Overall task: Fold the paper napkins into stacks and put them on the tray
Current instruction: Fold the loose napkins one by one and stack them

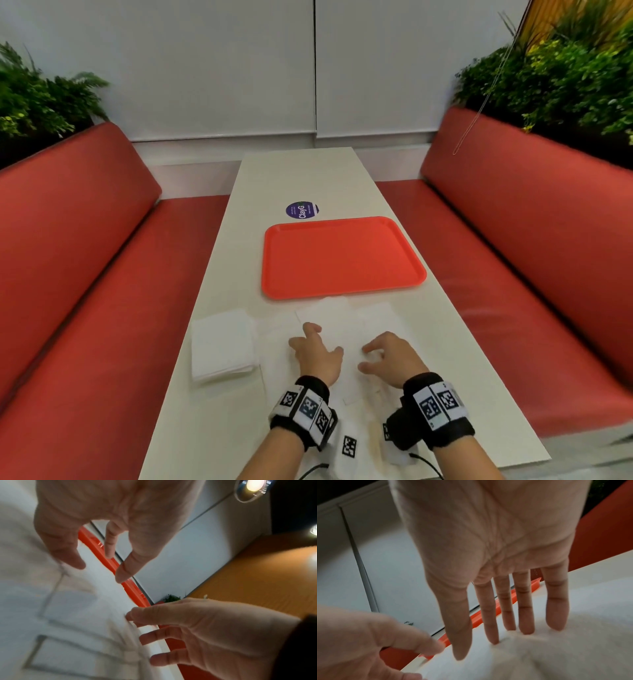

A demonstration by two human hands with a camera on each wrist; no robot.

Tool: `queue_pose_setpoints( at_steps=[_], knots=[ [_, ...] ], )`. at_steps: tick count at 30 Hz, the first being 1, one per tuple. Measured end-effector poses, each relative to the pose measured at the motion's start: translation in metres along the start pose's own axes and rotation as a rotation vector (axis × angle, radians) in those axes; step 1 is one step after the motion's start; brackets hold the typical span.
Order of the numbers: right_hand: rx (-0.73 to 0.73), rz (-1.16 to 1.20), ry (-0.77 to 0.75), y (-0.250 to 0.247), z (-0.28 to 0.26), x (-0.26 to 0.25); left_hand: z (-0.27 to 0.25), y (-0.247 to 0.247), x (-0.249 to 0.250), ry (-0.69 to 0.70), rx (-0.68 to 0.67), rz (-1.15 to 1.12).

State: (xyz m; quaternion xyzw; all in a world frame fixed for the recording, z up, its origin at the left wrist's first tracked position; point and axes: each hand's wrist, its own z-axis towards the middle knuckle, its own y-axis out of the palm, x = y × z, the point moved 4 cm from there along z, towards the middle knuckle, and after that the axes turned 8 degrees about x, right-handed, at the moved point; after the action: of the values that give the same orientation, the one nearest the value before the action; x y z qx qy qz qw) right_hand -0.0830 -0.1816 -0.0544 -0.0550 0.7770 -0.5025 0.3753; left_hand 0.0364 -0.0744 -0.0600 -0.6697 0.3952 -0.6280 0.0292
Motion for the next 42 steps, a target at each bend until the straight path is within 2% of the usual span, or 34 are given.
queue_pose_setpoints(
  at_steps=[4, 9, 12, 19, 24, 27, 30, 32, 35, 39, 42],
  knots=[
    [0.008, -0.018, -0.037, 0.003, -0.002, -0.001, 0.011, 0.004, -0.002, -0.017, 0.026, 0.050],
    [0.037, -0.025, -0.066, 0.004, -0.001, 0.001, 0.017, 0.001, -0.004, -0.029, 0.194, 0.234],
    [0.053, -0.023, -0.060, 0.005, 0.000, 0.002, 0.023, 0.006, -0.003, 0.027, 0.159, 0.277],
    [0.071, -0.031, -0.052, 0.006, 0.004, 0.004, 0.031, 0.003, -0.006, 0.048, 0.093, 0.026],
    [0.064, 0.012, -0.059, -0.001, 0.004, 0.004, 0.013, -0.008, 0.010, 0.241, 0.093, -0.198],
    [0.211, 0.133, -0.061, -0.023, 0.004, 0.004, 0.000, -0.025, 0.021, 0.328, 0.053, -0.335],
    [0.287, 0.336, -0.051, -0.041, 0.006, 0.003, -0.014, -0.045, 0.032, 0.315, -0.054, -0.530],
    [0.230, 0.497, -0.074, -0.043, 0.005, -0.002, -0.019, -0.056, 0.037, 0.297, -0.110, -0.643],
    [0.101, 0.727, -0.143, -0.039, -0.003, -0.017, -0.020, -0.068, 0.039, 0.273, -0.138, -0.680],
    [0.062, 0.929, -0.261, -0.041, -0.010, -0.031, -0.018, -0.082, 0.042, 0.256, -0.137, -0.695],
    [0.039, 1.081, -0.272, -0.038, -0.013, -0.036, -0.018, -0.091, 0.042, 0.284, -0.117, -0.668]
  ],
)
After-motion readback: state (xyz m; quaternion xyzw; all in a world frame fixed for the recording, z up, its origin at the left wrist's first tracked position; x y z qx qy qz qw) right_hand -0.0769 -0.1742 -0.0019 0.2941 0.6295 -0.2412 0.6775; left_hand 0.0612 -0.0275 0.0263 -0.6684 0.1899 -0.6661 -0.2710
